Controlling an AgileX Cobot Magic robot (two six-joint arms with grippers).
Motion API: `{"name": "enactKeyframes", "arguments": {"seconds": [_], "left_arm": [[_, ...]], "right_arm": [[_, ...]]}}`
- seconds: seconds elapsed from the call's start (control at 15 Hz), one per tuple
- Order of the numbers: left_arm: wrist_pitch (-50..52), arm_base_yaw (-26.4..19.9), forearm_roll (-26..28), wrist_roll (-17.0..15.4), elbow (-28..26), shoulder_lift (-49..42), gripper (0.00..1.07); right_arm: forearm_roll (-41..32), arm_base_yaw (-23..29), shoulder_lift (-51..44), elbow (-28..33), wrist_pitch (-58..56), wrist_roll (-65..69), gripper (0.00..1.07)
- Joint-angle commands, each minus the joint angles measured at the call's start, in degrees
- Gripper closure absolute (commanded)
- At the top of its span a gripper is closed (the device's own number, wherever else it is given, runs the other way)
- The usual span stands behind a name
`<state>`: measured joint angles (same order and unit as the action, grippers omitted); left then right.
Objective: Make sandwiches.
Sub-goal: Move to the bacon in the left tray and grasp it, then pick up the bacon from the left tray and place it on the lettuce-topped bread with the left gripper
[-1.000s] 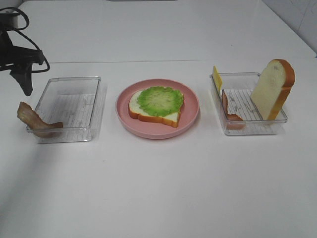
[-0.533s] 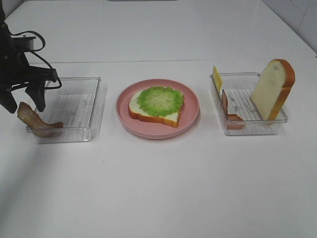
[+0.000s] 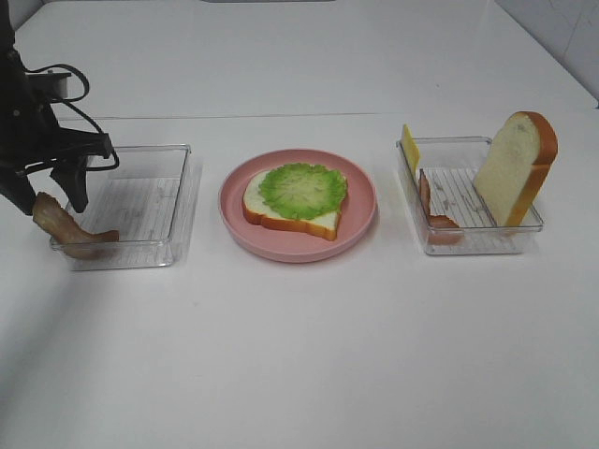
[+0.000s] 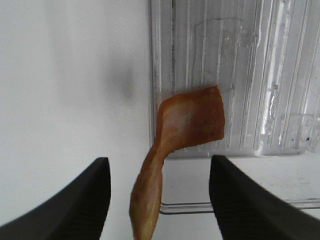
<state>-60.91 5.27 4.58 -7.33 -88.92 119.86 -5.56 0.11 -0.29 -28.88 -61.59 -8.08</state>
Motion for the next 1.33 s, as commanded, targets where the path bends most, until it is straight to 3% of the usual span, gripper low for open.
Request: {"name": "enactKeyframes", "arguments": {"seconds": [0.07, 0.33, 0.53, 0.73, 1.2, 1.33], "left_arm": [[0.17, 0.11, 0.4, 0.17, 0.57, 1.32, 0.51], [-0.06, 0.11, 0.4, 0.11, 0.57, 1.32, 0.65], [0.0, 0.11, 0.4, -0.23, 0.57, 1.32, 0.83], [0.0, 0.11, 0.4, -0.23, 0.57, 1.32, 1.07], [-0.17, 0.11, 2.06, 0.17, 0.0, -0.34, 1.07], [-3.38, 0.11, 5.61, 2.12, -4.93, -0.74, 1.07]], "right_arm": [[0.17, -0.46, -0.92, -0.06, 0.63, -0.74, 0.32], [0.17, -0.46, -0.92, -0.06, 0.63, -0.74, 0.32], [0.17, -0.46, -0.92, -0.06, 0.63, -0.74, 0.32], [0.17, -0.46, -0.92, -0.06, 0.63, -0.74, 0.32], [0.17, -0.46, -0.92, -0.06, 0.63, -0.74, 0.32], [0.17, -0.46, -0.92, -0.06, 0.63, -0.74, 0.32]]}}
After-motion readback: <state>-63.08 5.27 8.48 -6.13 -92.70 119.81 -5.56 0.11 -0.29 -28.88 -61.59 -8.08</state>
